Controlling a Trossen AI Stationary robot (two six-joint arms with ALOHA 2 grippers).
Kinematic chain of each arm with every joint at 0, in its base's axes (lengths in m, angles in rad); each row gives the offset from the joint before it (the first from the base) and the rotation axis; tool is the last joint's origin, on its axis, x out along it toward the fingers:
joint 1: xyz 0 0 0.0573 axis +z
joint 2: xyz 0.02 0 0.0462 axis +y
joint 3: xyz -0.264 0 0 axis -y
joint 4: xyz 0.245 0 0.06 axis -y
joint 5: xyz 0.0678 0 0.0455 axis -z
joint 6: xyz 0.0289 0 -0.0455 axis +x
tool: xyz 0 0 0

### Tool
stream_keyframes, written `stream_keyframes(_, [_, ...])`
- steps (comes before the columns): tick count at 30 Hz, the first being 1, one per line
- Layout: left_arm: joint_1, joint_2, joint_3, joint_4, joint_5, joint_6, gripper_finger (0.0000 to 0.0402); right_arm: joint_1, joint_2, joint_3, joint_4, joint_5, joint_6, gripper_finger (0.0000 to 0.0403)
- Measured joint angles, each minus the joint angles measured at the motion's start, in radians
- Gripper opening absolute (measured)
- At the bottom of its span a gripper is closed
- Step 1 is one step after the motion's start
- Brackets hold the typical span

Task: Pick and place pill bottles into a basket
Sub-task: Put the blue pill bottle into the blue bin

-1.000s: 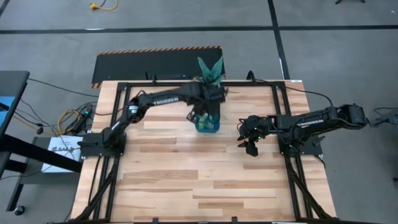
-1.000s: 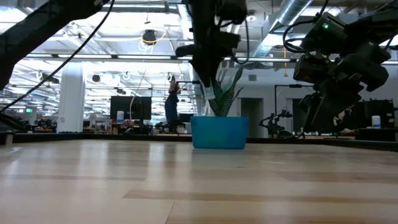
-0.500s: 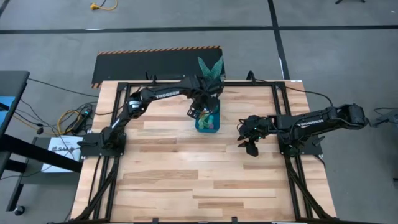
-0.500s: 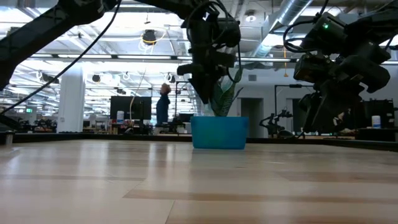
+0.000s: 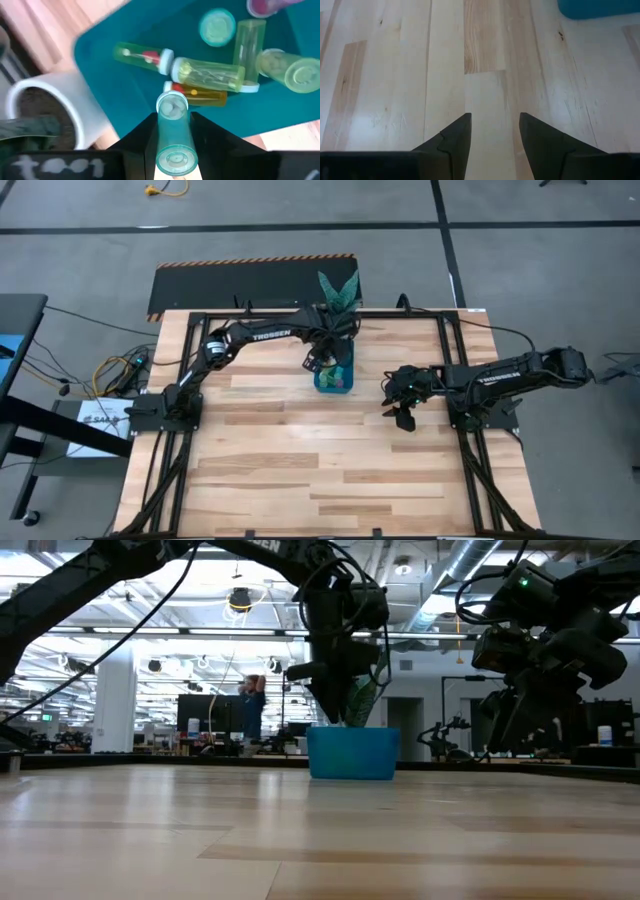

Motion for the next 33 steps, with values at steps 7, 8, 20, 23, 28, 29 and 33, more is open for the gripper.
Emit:
stream_keyframes(7, [0.0, 0.0, -0.026, 0.005, -0.001, 0.005, 0.0091, 0.0, 0.0, 0.0, 0.0, 0.0, 0.0, 0.0159])
stream_keyframes(8, [0.0, 0.0, -0.026, 0.005, -0.001, 0.005, 0.0091, 0.0, 0.0, 0.0, 0.0, 0.0, 0.0, 0.0159])
stream_keyframes(20, [0.0, 0.0, -0.026, 0.026, 0.009, -0.003, 0.0092, 0.0, 0.0, 0.0, 0.0, 0.0, 0.001, 0.0159])
stream_keyframes(23, [0.0, 0.0, -0.026, 0.019, 0.009, -0.004, 0.0097, 0.0, 0.0, 0.0, 0.0, 0.0, 0.001, 0.0159])
stream_keyframes(28, [0.0, 0.0, -0.026, 0.019, 0.025, -0.02, 0.0107, 0.0, 0.0, 0.0, 0.0, 0.0, 0.001, 0.0159])
stream_keyframes(29, [0.0, 0.0, -0.026, 0.019, 0.026, -0.022, 0.0108, 0.0, 0.0, 0.0, 0.0, 0.0, 0.001, 0.0159])
stream_keyframes(33, [0.0, 0.0, -0.026, 0.019, 0.029, -0.023, 0.0109, 0.0, 0.0, 0.0, 0.0, 0.0, 0.001, 0.0159])
